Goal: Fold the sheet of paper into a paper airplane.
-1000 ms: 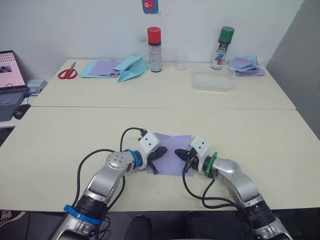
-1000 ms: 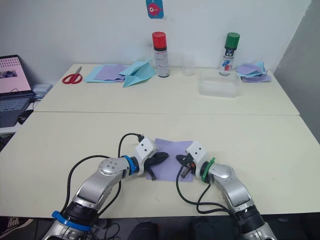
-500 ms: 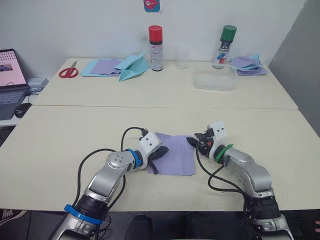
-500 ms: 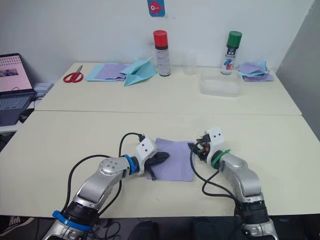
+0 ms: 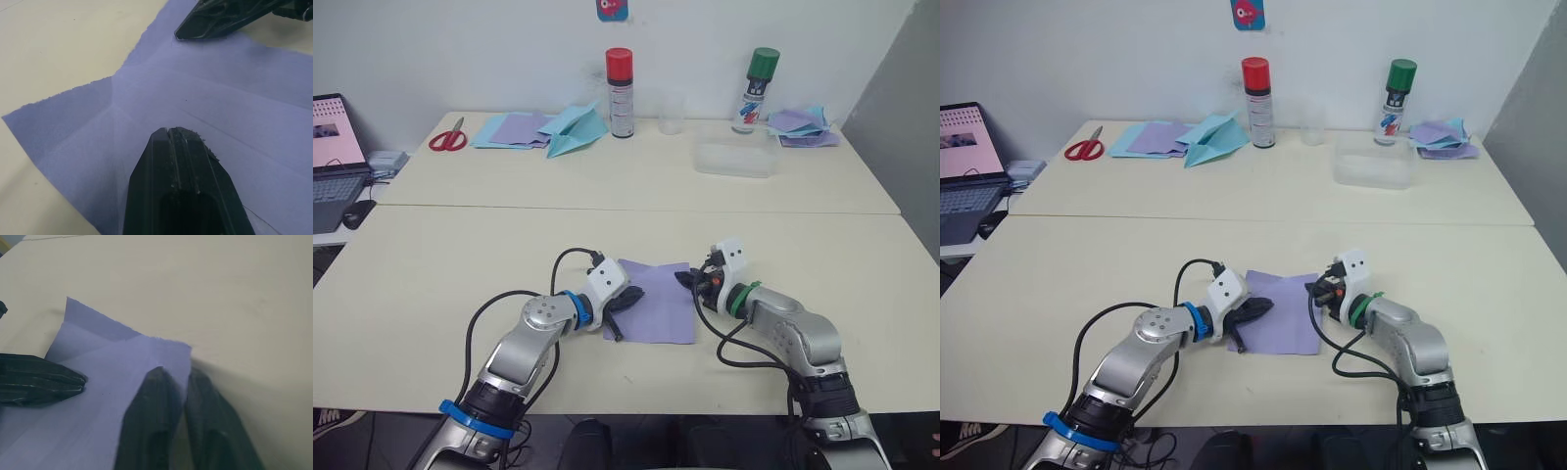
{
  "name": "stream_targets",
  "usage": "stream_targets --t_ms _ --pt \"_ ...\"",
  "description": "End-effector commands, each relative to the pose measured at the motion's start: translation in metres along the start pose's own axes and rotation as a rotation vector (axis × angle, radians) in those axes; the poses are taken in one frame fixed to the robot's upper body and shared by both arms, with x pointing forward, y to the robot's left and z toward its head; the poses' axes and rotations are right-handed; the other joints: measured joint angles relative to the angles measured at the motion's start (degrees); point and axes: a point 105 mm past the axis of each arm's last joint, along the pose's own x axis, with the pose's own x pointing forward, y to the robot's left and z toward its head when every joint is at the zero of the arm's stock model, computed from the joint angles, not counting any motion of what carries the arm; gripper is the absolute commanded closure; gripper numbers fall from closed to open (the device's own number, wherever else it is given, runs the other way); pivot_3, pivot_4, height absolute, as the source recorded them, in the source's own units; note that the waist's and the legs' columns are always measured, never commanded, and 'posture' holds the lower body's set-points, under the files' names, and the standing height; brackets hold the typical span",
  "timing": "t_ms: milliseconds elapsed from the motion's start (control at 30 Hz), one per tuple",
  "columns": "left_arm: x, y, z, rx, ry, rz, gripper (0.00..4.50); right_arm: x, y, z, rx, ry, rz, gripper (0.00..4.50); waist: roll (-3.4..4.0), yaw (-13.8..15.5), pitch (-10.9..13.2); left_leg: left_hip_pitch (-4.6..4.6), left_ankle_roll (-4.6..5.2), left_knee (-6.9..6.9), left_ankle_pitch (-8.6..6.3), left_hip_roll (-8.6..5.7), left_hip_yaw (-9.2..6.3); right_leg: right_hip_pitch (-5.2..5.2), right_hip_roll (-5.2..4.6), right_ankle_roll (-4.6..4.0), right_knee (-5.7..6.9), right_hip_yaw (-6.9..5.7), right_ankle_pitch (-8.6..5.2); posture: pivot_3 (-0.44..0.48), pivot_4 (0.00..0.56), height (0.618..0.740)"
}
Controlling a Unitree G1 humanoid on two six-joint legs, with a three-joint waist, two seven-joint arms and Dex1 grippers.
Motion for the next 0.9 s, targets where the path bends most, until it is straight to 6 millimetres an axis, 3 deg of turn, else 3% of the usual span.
stream_targets --t_ms 33,300,633,900 --pt "0.002 -0.011 -0.027 -0.043 0.102 -0.028 4.5 -0.003 0.012 0.016 -0.141 -0.068 0.054 4.48 0.0 0.0 0.0 -0.02 0.0 0.0 0.0 0.0 0.01 -0.03 0.0 0.0 0.0 0.0 0.0 0.0 0.15 0.74" --pt "0.003 -0.012 -0.027 -0.034 0.106 -0.037 4.5 -0.003 0.037 0.005 -0.362 -0.051 0.174 4.48 -0.01 0.0 0.0 -0.08 0.0 -0.01 0.0 0.0 0.02 -0.13 0.01 0.02 0.02 0.02 0.0 0.0 0.15 0.74" --pt "0.003 -0.008 -0.026 -0.03 0.105 -0.029 4.5 0.006 0.028 -0.008 -0.415 0.019 0.124 4.48 -0.01 0.1 0.0 -0.07 0.0 0.02 0.0 -0.01 0.02 -0.13 0.0 0.02 0.05 0.02 0.01 0.0 0.15 0.74" --pt "0.002 -0.005 -0.022 -0.017 0.1 -0.027 4.5 0.011 0.032 -0.015 -0.489 0.058 0.159 4.48 -0.01 0.0 0.0 -0.06 0.0 0.04 0.0 -0.01 0.03 -0.13 0.01 0.05 0.07 0.03 0.03 0.0 0.15 0.74"
